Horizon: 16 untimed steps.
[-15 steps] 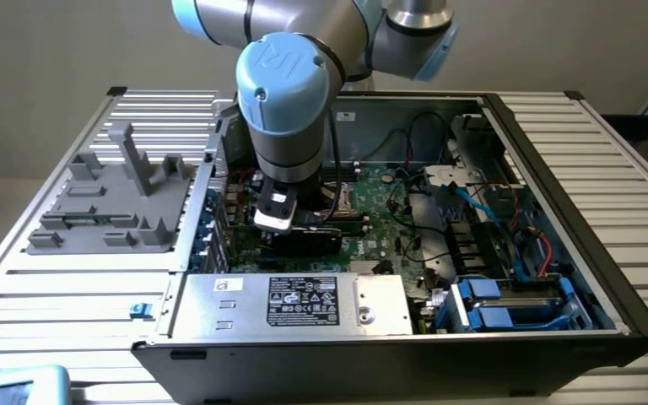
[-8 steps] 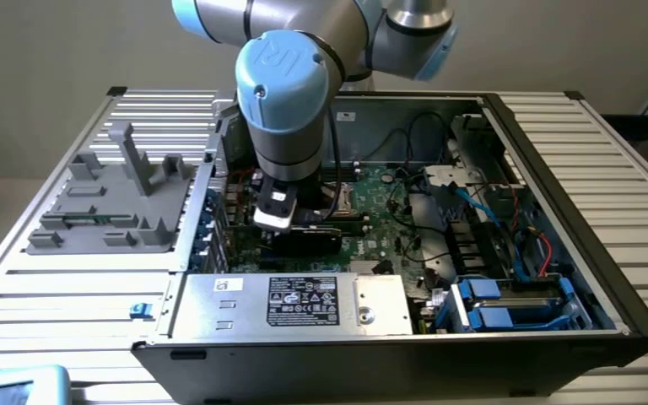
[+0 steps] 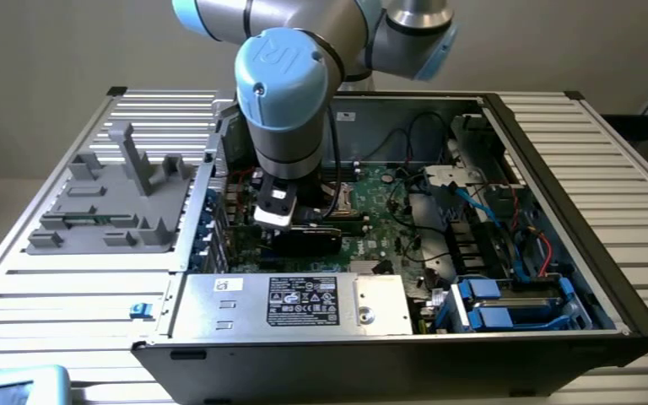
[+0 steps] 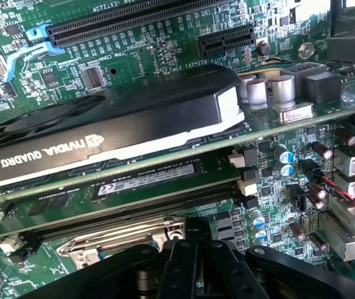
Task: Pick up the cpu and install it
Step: 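Install the second cpu locking lever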
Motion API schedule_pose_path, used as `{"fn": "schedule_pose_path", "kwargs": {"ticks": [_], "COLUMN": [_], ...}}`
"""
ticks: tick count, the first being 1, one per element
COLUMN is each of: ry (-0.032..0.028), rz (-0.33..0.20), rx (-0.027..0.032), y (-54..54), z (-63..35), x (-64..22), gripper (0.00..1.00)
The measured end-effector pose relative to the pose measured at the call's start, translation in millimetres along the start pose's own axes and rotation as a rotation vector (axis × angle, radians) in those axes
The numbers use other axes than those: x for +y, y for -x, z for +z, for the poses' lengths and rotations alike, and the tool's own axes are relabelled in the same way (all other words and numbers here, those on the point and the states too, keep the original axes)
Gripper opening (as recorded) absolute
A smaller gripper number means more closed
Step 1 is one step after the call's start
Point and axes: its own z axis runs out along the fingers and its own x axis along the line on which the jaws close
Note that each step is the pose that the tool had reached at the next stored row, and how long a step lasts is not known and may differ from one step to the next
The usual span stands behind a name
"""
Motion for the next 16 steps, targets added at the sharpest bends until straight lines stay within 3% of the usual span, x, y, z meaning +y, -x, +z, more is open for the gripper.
{"fn": "schedule_pose_path", "kwargs": {"ticks": [16], "ry": [-0.0011], "rz": [-0.002], "rx": [0.0040], "y": [1.5], "z": [0.6], "x": [1.1], "gripper": [0.11]}}
